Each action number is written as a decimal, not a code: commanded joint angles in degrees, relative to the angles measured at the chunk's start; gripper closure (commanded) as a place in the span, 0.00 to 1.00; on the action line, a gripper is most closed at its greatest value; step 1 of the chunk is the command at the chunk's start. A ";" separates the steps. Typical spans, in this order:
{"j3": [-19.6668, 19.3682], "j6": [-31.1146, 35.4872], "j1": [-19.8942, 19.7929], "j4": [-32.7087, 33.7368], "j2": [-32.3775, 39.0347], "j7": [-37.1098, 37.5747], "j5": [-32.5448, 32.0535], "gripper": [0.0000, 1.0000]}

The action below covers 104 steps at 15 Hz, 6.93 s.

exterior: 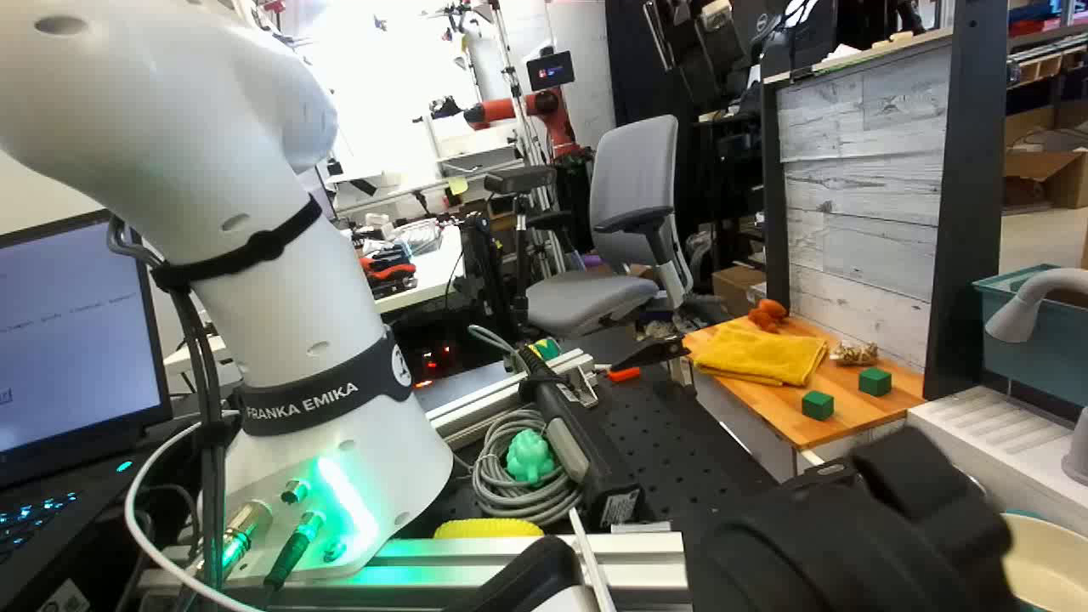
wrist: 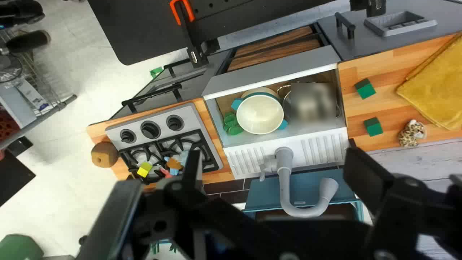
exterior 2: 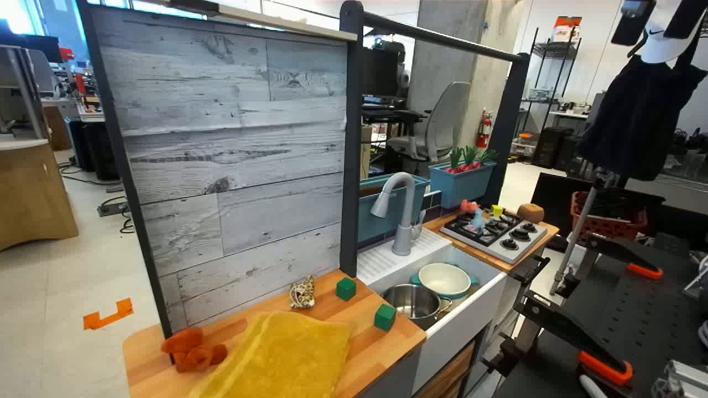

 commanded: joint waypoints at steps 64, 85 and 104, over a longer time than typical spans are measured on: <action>-19.34 -6.84 6.13 -1.31 13.42 -32.19 21.95 0.00; -19.29 5.91 3.83 10.86 33.76 -37.33 20.46 0.00; -14.28 48.35 11.31 17.76 76.00 -34.35 6.62 0.00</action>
